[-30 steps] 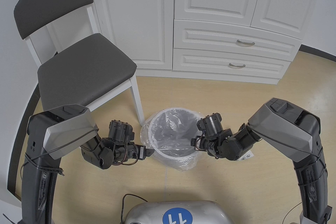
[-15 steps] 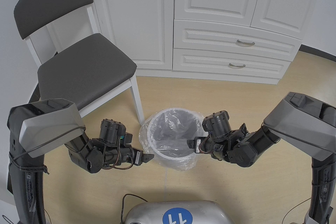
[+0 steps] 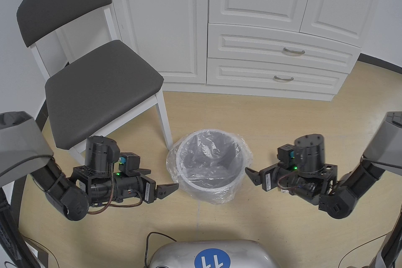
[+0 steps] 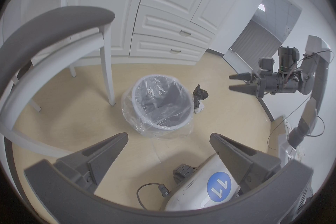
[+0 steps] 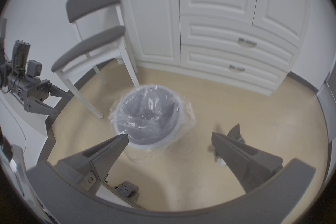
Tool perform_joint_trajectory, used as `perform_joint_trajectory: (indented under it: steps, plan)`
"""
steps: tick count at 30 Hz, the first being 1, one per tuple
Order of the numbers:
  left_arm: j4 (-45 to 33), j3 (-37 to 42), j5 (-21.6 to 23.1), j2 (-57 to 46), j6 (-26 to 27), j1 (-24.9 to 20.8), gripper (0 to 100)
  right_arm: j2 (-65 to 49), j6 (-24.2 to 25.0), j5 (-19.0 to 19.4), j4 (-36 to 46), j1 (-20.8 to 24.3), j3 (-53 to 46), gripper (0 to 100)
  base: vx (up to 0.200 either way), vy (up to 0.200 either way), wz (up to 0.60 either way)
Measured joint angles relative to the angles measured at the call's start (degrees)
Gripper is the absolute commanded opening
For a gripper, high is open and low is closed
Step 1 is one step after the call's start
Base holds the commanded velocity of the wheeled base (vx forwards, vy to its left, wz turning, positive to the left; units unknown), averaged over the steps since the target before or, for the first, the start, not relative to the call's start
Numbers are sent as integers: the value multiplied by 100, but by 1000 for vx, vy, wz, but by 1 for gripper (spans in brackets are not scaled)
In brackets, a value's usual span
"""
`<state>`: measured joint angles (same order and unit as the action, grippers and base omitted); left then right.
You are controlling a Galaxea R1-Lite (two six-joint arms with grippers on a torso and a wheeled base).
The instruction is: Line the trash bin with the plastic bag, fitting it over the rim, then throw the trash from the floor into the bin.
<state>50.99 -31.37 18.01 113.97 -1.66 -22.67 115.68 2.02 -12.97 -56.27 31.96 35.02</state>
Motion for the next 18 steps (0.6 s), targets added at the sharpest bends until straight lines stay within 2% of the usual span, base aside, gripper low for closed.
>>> perform_joint_trajectory:
  steps: [5,8,18]
  plan:
    - [416,678,28,-564,128,123,100,-449,-590,206,-1446,-269,-842,100,0,0,0]
    - [629,1111,38,-1030,168,284,100,-663,-880,288,-1910,-529,-1190,100,0,0,0]
    - [794,2170,49,-2962,-129,1000,100,-1295,-1212,441,-1574,-1264,-1813,100,0,0,0]
